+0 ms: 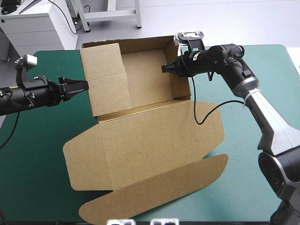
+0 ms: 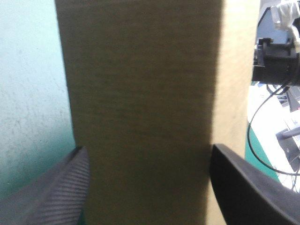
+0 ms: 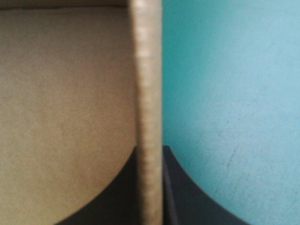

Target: Fold the box

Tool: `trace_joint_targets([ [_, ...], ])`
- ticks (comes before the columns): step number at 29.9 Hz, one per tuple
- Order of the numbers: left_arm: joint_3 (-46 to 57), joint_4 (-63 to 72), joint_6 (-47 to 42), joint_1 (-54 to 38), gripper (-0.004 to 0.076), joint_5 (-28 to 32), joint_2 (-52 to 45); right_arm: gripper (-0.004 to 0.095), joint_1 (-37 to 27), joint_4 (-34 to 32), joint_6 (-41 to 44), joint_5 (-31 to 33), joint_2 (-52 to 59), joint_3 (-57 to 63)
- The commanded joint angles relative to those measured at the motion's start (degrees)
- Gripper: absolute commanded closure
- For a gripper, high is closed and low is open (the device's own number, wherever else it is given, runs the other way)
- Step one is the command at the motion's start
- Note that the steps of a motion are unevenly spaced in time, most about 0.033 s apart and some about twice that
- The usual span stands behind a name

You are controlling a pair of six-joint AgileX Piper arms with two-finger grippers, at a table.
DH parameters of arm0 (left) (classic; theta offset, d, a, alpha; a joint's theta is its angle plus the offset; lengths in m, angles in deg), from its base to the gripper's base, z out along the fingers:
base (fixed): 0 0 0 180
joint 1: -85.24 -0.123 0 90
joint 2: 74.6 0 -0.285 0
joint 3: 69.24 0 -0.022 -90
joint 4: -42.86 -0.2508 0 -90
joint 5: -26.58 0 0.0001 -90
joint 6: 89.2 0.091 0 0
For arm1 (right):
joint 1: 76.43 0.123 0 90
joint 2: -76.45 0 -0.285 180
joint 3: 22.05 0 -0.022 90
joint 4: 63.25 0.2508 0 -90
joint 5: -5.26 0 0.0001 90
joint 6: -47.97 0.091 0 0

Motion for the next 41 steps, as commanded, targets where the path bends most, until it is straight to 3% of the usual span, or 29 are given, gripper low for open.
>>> trace_joint_targets([
  [1, -1.54, 4.75, -1.18, 2.30, 0.0194, -3.24, -1.67, 0.0922, 0.79, 2.44, 0.87, -4.01, 1.91, -1.40],
  [7, -1.54, -0.68, -1.80, 8.21, 0.0194, 3.64, -1.67, 0.0922, 2.98, 1.91, 0.87, -5.51, 1.13, -1.40],
  [21, -1.54, -24.37, -23.22, 19.27, 0.0255, 15.02, 0.17, 0.0921, 6.65, 0.30, 1.62, -6.63, 1.13, -1.40],
  [28, -1.54, -32.95, -29.75, 23.43, 0.0262, 15.91, 5.60, 0.0922, 7.85, 1.15, 2.24, -5.57, 1.13, -2.27],
  [41, -1.54, -44.34, -34.30, 23.39, 0.0432, 23.33, 7.88, 0.0922, 7.85, 1.87, 2.66, 0.32, 1.13, -5.45],
])
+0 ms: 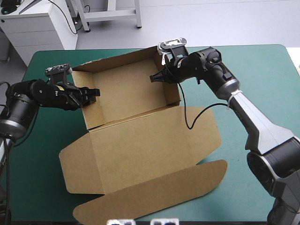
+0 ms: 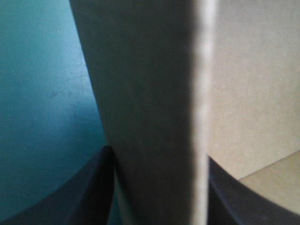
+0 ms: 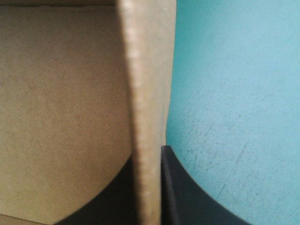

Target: Fold the box

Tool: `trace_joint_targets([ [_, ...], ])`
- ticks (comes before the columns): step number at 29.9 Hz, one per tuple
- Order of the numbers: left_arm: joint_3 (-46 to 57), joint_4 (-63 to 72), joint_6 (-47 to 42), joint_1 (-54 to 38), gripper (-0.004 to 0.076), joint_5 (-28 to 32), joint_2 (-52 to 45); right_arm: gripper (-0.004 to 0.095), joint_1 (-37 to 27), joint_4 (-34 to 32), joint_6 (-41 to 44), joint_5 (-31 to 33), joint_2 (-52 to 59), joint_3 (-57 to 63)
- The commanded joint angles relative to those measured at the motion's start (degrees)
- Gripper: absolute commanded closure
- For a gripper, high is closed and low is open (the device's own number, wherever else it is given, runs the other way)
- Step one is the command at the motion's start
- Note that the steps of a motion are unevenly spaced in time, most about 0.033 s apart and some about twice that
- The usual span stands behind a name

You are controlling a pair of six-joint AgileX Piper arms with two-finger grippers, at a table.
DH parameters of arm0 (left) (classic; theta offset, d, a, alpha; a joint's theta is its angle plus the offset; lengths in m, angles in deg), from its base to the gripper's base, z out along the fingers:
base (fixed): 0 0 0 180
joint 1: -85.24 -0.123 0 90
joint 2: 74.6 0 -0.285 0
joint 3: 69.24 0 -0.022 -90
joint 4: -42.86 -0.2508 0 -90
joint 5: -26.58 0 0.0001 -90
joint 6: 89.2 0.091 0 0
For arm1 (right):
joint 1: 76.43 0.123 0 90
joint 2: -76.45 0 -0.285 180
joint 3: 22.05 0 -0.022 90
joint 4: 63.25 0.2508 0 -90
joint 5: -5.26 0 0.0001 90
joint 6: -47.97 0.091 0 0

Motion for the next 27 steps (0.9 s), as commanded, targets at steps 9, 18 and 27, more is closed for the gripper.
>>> trace_joint_targets([
  [9, -2.08, -0.27, 0.86, 2.67, 0.0732, 5.24, -1.03, 0.0922, 1.30, -2.70, 3.98, 4.99, 4.49, -2.59],
  [18, -8.59, -8.03, 0.03, 8.05, 0.0732, 5.25, 1.25, 0.0922, 1.30, -9.32, 7.02, 12.20, 4.43, -2.36],
  [27, -11.77, -13.07, 0.12, 8.77, 0.0732, 0.63, 4.01, 0.0922, 1.30, -7.12, 7.14, 12.63, 4.43, -2.36],
])
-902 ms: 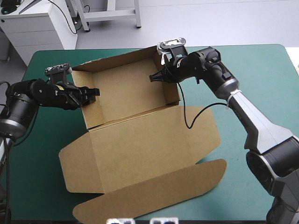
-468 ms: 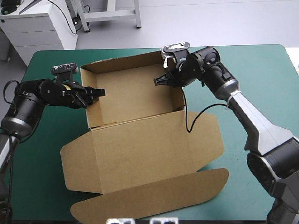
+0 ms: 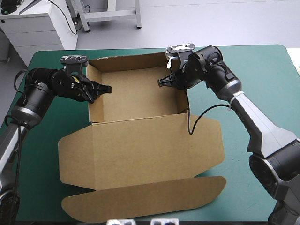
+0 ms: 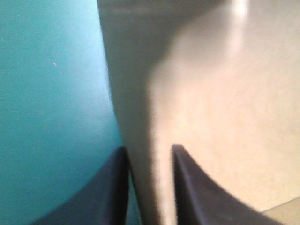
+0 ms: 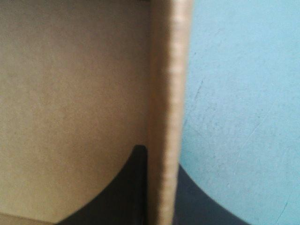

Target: Fold the box

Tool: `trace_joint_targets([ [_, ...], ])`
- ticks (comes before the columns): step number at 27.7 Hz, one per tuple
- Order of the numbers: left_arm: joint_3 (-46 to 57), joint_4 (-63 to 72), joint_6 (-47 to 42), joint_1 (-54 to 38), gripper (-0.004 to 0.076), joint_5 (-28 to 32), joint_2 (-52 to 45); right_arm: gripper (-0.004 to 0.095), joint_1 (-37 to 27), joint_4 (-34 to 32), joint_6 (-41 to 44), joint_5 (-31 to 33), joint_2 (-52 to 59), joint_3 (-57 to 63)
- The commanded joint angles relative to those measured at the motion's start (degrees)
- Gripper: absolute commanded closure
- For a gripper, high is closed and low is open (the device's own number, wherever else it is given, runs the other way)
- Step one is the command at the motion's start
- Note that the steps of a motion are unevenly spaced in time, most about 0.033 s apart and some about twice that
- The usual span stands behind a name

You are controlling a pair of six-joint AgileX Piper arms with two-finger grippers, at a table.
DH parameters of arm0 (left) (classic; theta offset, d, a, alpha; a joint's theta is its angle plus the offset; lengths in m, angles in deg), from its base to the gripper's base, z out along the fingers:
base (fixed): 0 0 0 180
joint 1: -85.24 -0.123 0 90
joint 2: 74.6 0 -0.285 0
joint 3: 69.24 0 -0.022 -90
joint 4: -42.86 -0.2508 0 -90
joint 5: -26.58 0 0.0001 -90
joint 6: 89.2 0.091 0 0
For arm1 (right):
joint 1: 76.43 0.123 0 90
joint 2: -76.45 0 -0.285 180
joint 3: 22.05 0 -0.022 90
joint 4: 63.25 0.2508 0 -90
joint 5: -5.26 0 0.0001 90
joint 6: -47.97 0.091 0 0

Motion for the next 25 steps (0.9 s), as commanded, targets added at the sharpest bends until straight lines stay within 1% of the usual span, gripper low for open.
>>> trace_joint_targets([
  [1, -2.20, -1.46, 2.60, 0.62, 0.0732, 3.91, -1.77, 0.0922, 0.47, 2.60, -3.35, 0.18, 3.26, -1.66],
  [4, -2.20, -1.36, 2.60, 0.62, 0.0727, 2.43, -1.77, 0.0922, 0.47, 2.60, -3.35, -0.03, 3.18, -1.66],
  [6, -2.20, -0.70, 2.60, 0.62, 0.0707, 1.21, -1.77, 0.0922, 0.47, 2.60, -3.25, -0.84, 3.18, -1.66],
  [9, -2.20, 0.98, 2.60, 0.62, 0.0635, -0.82, -1.77, 0.0922, 0.47, 2.70, -1.69, -1.82, 2.90, -1.66],
  [10, -2.20, 1.94, 2.60, 0.62, 0.0575, -1.30, -1.77, 0.0922, 0.47, 3.37, -1.58, -1.93, 2.45, -1.66],
  [12, -2.20, 1.34, 2.60, 0.62, 0.0551, -1.30, -1.77, 0.0922, 0.47, 4.99, -1.58, -1.68, 1.82, -1.66],
  [13, -2.20, 0.68, 2.49, 0.62, 0.0559, -1.17, -1.77, 0.0922, 0.47, 5.76, -1.58, -1.42, 1.50, -1.66],
  [14, -2.20, 0.24, 2.25, 0.62, 0.0586, -1.01, -1.77, 0.0922, 0.47, 6.25, -1.58, -1.13, 1.27, -1.66],
  [15, -2.20, 0.12, 2.24, 0.62, 0.0637, -0.69, -1.77, 0.0922, 0.47, 6.74, -1.58, -0.84, 0.98, -1.66],
  [16, -2.20, 0.12, 2.24, 0.62, 0.0712, -0.43, -1.77, 0.0922, 0.47, 6.98, -1.58, -0.55, 0.74, -1.66],
  [17, -2.20, 0.24, 2.24, 0.62, 0.0731, -0.29, -1.77, 0.0922, 0.47, 6.98, -1.58, -0.28, 0.62, -1.66],
  [21, -2.20, 0.10, 1.58, 0.62, 0.0732, 0.42, -1.65, 0.0922, 0.47, 7.32, -1.58, 0.49, 0.60, -1.66],
  [25, -2.20, -2.12, 0.71, 0.62, 0.0732, 0.18, -1.54, 0.0922, 0.47, 6.67, -1.58, 2.75, 0.60, -1.66],
])
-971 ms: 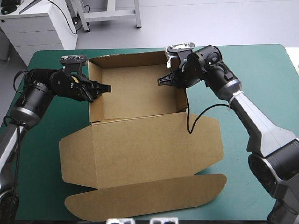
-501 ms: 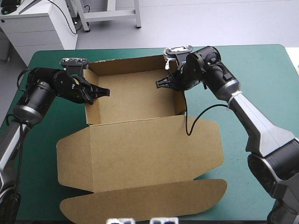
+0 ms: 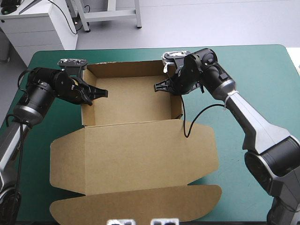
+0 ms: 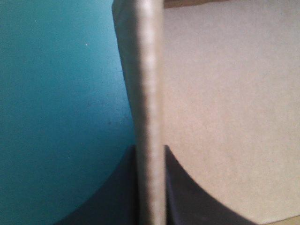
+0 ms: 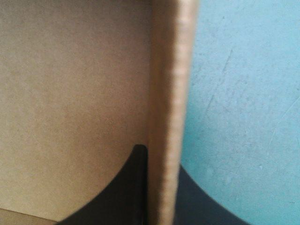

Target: Fold the box

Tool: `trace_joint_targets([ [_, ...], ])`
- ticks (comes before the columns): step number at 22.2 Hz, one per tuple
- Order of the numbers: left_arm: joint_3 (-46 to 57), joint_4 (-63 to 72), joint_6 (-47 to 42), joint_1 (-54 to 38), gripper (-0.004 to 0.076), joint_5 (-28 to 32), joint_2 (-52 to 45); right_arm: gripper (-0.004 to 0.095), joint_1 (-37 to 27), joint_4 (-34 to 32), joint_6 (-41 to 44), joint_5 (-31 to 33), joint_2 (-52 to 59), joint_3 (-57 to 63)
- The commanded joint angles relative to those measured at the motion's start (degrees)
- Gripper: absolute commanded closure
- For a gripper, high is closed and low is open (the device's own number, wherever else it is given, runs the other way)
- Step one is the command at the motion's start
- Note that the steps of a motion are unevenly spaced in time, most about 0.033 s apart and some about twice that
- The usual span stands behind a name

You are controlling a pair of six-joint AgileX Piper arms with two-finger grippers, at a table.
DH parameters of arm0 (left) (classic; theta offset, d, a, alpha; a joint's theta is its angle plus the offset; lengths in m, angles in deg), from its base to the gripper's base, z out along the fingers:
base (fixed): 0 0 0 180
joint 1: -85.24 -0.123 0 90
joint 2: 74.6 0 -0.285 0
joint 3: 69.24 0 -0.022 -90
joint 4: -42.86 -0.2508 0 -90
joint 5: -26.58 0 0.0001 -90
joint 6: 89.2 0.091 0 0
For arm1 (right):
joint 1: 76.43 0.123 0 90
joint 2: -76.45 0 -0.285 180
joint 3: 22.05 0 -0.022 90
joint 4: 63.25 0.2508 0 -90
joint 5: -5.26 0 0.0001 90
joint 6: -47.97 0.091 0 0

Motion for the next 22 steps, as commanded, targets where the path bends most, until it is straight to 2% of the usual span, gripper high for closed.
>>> trace_joint_targets([
  [1, -2.19, 1.87, 1.67, 0.68, 0.0732, 3.67, -1.99, 0.0922, 0.28, 1.96, -3.37, 0.18, 2.86, -1.66],
  [5, -2.19, 1.09, -1.10, 0.68, 0.0732, 1.08, 1.03, 0.0922, 0.28, -0.06, -2.77, 2.21, 2.86, -1.66],
  [7, -2.19, 2.06, -1.92, 0.76, 0.0732, 0.74, 3.55, 0.0922, 0.28, -2.75, -1.87, 3.46, 2.86, -1.00],
  [10, -2.19, 4.40, -1.92, 0.76, 0.0732, 1.49, 6.17, 0.0922, 0.17, -3.08, -0.82, 3.16, 2.85, 2.74],
  [17, -2.19, 4.23, -1.92, 2.21, 0.0732, 1.52, 12.41, 0.0922, 0.17, 0.53, -0.03, -5.29, 1.38, 13.94],
  [22, -2.19, 3.86, -1.29, 3.16, 0.0732, 2.02, 15.78, 0.0922, 0.17, 0.67, -0.03, -5.83, -1.88, 14.30],
])
